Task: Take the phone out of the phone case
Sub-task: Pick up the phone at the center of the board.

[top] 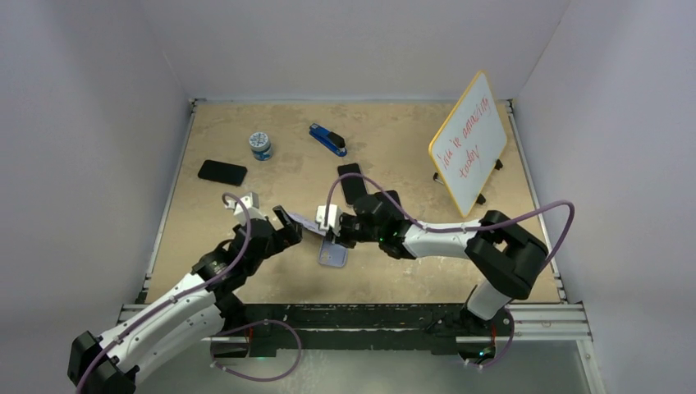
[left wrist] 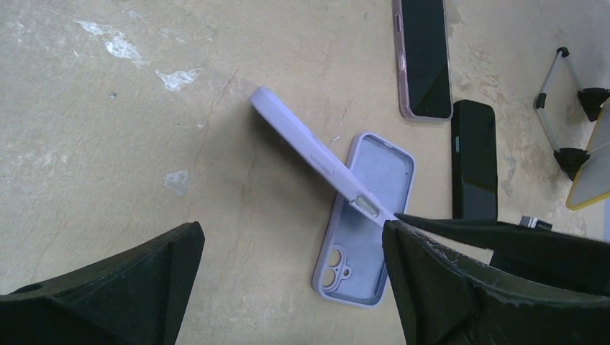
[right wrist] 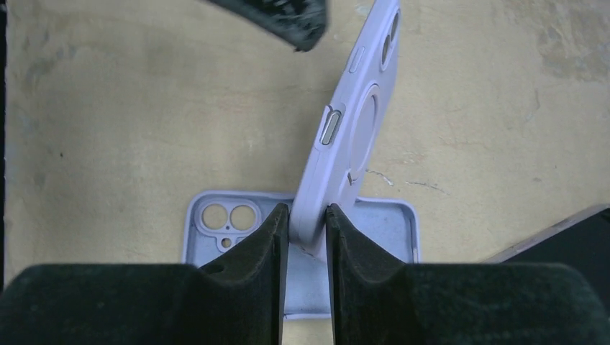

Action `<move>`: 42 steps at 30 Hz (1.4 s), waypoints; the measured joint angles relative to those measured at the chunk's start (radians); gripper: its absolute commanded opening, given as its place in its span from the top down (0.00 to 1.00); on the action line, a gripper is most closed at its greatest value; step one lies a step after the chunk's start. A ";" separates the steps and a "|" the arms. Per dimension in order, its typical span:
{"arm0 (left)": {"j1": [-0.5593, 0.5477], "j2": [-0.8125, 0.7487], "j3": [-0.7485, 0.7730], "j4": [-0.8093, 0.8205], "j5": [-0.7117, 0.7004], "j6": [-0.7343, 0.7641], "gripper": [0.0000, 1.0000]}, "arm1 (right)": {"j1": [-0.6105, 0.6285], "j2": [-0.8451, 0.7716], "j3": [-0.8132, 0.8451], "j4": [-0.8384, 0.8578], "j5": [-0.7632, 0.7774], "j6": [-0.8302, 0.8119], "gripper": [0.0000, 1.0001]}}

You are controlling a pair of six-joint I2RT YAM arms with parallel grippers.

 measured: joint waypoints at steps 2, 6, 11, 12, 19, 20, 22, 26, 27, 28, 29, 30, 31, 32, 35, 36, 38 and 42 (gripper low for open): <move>0.000 0.018 0.003 0.023 0.006 0.001 0.00 | -0.035 -0.001 0.000 0.031 -0.043 0.074 0.93; 0.000 0.044 0.003 0.054 0.016 0.007 0.00 | -0.086 0.001 0.000 0.084 -0.101 0.230 1.00; 0.012 0.073 0.003 0.107 0.040 0.021 0.00 | -0.115 0.022 0.000 0.186 -0.151 0.463 1.00; 0.024 0.079 0.003 0.124 0.054 0.023 0.00 | -0.120 0.029 0.000 0.206 -0.155 0.505 1.00; 0.206 0.100 -0.029 0.257 0.212 0.005 0.00 | -0.137 0.048 0.000 0.253 -0.104 0.766 1.00; 0.222 0.100 -0.044 0.275 0.233 -0.010 0.00 | -0.137 0.048 0.000 0.254 -0.088 0.814 1.00; 0.232 0.098 -0.074 0.303 0.268 -0.033 0.00 | -0.137 0.048 -0.005 0.265 -0.059 0.906 1.00; 0.235 0.067 -0.139 0.351 0.320 -0.107 0.00 | -0.137 0.048 -0.058 0.333 -0.004 1.094 1.00; 0.235 0.050 -0.159 0.365 0.327 -0.131 0.00 | -0.137 0.048 -0.076 0.352 0.016 1.149 1.00; 0.235 0.030 -0.180 0.377 0.333 -0.157 0.01 | -0.137 0.048 -0.095 0.374 0.034 1.201 1.00; 0.235 0.013 -0.198 0.385 0.337 -0.177 0.01 | -0.137 0.048 -0.113 0.395 0.050 1.249 1.00; 0.235 -0.009 -0.220 0.398 0.341 -0.203 0.01 | -0.137 0.048 -0.126 0.410 0.064 1.284 1.00; 0.236 -0.029 -0.243 0.407 0.345 -0.229 0.01 | -0.137 0.048 -0.138 0.427 0.080 1.328 1.00; 0.236 -0.045 -0.266 0.415 0.347 -0.255 0.01 | -0.137 0.048 -0.149 0.444 0.095 1.365 1.00; 0.236 -0.070 -0.318 0.440 0.357 -0.315 0.01 | -0.136 0.050 -0.178 0.492 0.131 1.467 1.00; 0.236 -0.069 -0.330 0.446 0.362 -0.328 0.01 | -0.136 0.051 -0.184 0.506 0.140 1.492 1.00; 0.236 -0.058 -0.342 0.452 0.373 -0.352 0.01 | -0.135 0.052 -0.191 0.519 0.151 1.532 1.00; 0.236 -0.021 -0.343 0.496 0.391 -0.376 0.01 | -0.135 0.052 -0.197 0.535 0.171 1.573 1.00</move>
